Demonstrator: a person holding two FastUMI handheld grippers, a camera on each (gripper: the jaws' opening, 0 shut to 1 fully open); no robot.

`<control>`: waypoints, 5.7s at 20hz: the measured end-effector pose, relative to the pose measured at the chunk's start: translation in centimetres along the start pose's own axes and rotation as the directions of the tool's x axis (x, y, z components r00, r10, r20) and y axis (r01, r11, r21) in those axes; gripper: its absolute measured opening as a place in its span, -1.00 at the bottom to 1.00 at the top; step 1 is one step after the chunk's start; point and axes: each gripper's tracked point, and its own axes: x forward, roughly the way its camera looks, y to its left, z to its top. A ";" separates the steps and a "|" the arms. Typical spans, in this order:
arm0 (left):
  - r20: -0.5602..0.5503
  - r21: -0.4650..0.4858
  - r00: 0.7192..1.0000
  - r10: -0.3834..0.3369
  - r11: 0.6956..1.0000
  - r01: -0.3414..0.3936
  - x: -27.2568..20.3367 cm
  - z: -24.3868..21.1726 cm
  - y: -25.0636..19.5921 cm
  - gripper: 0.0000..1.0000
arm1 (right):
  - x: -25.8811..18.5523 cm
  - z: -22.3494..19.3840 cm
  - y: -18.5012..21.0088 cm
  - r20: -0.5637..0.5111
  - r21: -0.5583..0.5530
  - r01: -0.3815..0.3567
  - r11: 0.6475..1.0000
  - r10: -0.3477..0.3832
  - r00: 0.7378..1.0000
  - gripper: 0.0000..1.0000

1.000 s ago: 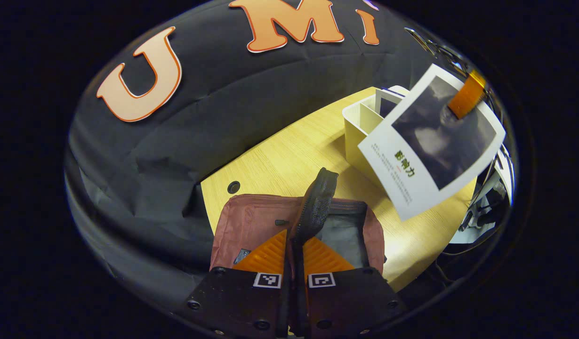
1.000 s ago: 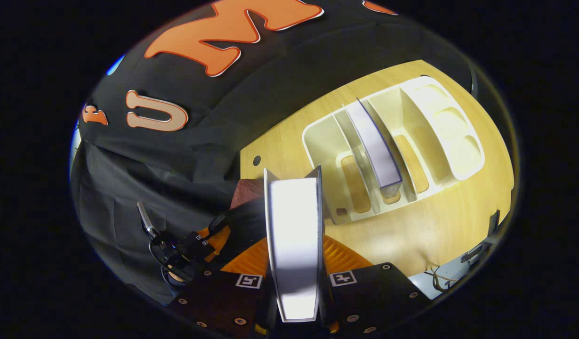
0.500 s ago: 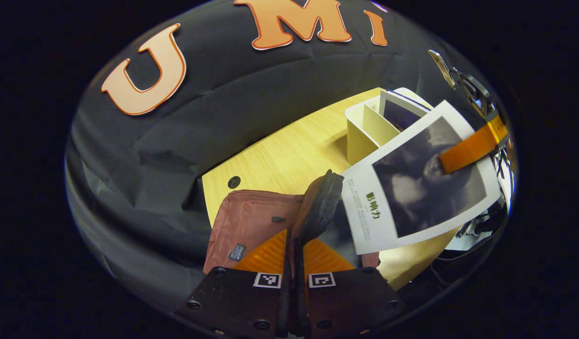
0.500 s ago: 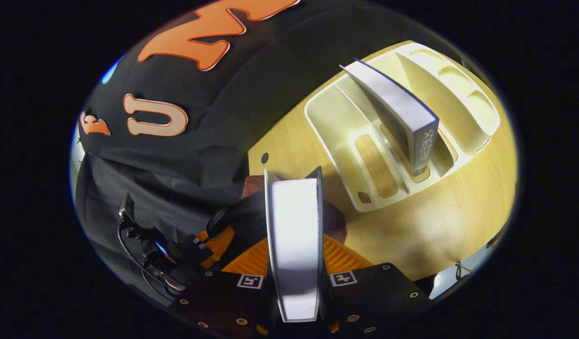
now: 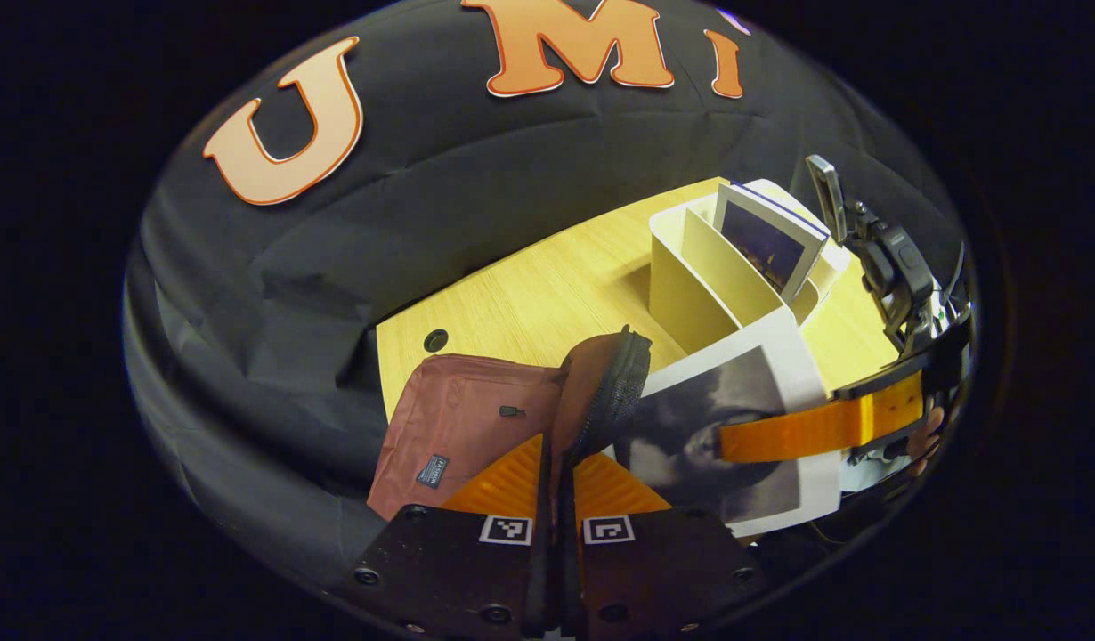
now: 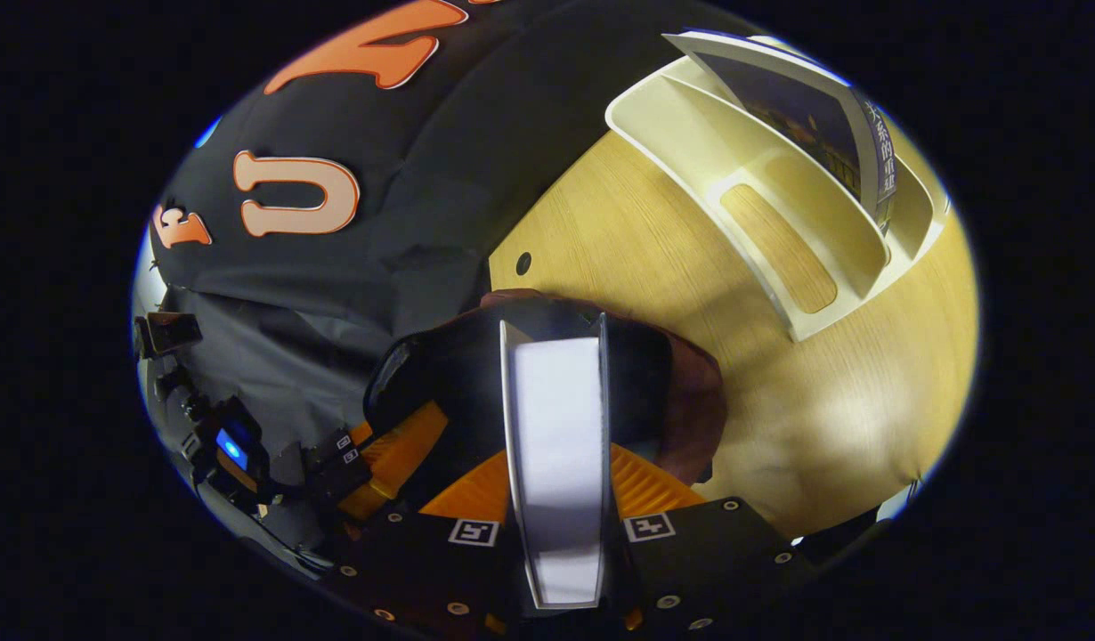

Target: Open the schoolbag, grab two books from the bookshelf and put them into the schoolbag.

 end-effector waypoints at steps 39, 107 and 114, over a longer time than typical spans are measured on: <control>0.015 -0.160 0.995 -0.103 0.982 0.104 0.4 -2.3 -1.5 -0.87 | 1.1 1.0 -3.7 0.036 -0.143 0.068 0.987 -0.063 0.997 0.95; -0.014 -0.152 0.992 -0.126 0.981 0.123 2.0 -4.1 -0.6 -0.87 | -20.0 25.1 -4.7 0.202 -0.320 0.578 0.751 -0.542 0.816 0.00; -0.010 -0.080 0.985 -0.173 0.982 0.171 2.2 -3.1 -0.1 -0.87 | -21.6 21.1 -2.9 0.241 -0.239 0.499 0.833 -0.447 0.862 0.00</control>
